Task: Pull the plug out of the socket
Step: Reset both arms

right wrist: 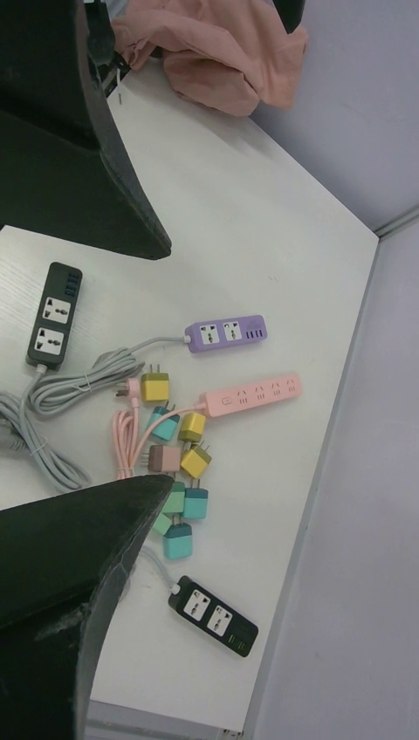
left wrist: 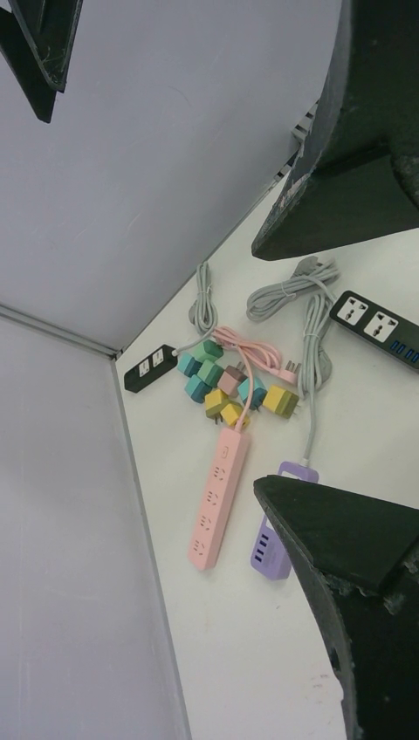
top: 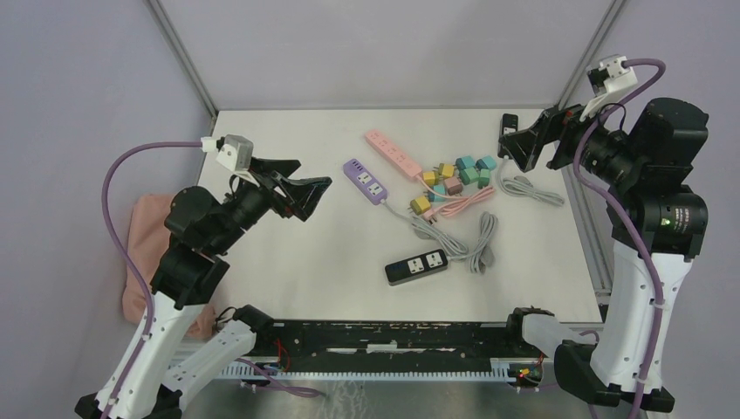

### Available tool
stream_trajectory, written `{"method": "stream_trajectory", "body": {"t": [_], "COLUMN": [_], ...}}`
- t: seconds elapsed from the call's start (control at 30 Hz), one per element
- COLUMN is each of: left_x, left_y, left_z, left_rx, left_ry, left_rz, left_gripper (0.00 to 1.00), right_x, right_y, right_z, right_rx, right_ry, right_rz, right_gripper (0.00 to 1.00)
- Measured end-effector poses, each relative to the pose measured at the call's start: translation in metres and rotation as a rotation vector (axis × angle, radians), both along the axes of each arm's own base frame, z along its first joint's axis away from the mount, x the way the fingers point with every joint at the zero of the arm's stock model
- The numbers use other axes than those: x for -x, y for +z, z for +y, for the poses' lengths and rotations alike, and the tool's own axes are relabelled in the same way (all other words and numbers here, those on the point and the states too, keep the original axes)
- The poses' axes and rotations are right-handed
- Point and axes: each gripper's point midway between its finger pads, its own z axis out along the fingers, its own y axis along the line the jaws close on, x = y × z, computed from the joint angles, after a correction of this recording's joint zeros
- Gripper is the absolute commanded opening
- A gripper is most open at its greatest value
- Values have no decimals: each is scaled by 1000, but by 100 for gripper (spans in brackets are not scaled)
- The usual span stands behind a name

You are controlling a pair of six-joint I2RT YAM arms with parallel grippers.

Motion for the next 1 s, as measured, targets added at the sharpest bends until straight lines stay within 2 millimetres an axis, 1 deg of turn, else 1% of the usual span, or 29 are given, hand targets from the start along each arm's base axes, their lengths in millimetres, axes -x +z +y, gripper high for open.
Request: {"method": "stream_trajectory", "body": {"t": [0.43,1.0], "left_x": [3,5], "left_y": [1,2], "left_z": [1,2], "left_rx": [2,4], "left_ry": [-2,-4], "left_rz": [-4,-8], "left_gripper": [99,99], "right_x": [8,13], "right_y": [1,4], "right_z": [6,6], "right_rx": [1,17], "right_ry": [38,41], "right_rz": [-9,-31], "right_gripper": [100,100]}}
